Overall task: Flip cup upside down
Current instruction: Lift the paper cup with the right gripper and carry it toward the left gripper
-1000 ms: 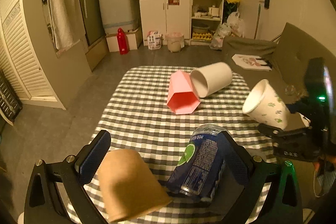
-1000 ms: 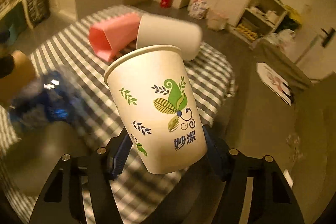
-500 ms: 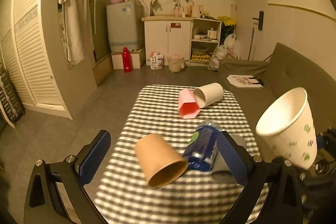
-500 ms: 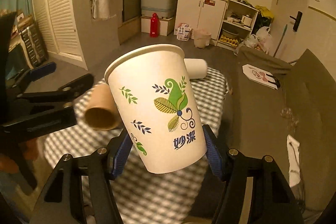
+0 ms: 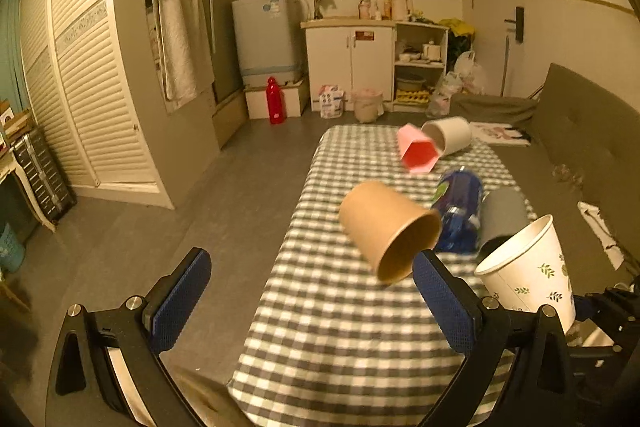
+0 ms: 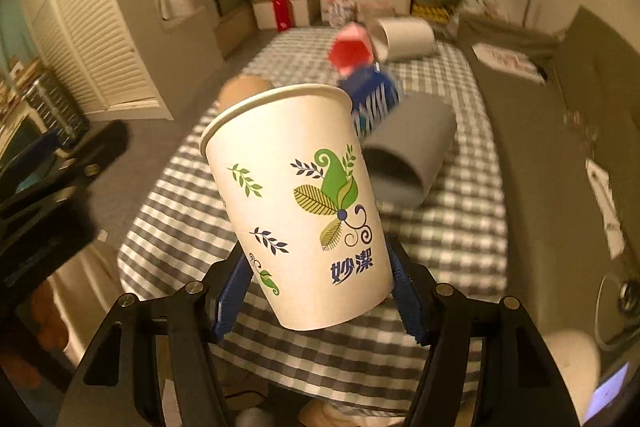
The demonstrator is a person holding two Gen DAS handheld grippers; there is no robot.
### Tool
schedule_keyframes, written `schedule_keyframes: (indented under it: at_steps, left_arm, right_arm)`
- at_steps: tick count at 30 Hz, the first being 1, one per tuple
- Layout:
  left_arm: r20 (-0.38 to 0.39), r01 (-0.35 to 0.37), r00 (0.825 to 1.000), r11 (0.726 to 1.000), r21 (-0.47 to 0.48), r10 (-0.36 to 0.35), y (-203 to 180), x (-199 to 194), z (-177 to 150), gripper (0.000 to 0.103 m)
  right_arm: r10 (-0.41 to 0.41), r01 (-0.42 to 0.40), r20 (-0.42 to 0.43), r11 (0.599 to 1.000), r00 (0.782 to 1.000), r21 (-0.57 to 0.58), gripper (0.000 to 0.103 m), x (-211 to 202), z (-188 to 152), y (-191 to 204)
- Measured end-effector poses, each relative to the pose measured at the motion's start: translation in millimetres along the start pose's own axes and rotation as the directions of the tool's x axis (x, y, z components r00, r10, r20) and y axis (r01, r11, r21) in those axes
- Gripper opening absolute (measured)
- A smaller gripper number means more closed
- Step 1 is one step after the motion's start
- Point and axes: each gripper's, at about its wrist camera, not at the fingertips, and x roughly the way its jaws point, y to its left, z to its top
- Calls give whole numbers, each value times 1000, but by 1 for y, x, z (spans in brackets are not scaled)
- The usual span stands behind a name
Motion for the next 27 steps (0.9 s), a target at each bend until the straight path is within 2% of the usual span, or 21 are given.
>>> schedule_keyframes:
  at_steps: [12, 23, 25, 27]
  left_arm:
    - [-148, 53, 987, 998, -45, -59, 8, 43, -28, 103]
    - [-184, 39, 982, 998, -40, -46, 3, 51, -30, 103]
    - [-190, 37, 981, 999, -39, -44, 3, 51, -30, 103]
    - [-197, 35, 979, 998, -50, -44, 4, 49, -30, 103]
  right_arm:
    - [-74, 74, -76, 997, 994, -1, 64, 45, -7, -8]
    - [-58, 59, -83, 998, 995, 13, 65, 56, -10, -9]
    - [-44, 45, -82, 999, 996, 16, 73, 54, -12, -10]
    - [-35, 36, -68, 999, 997, 9, 76, 48, -14, -10]
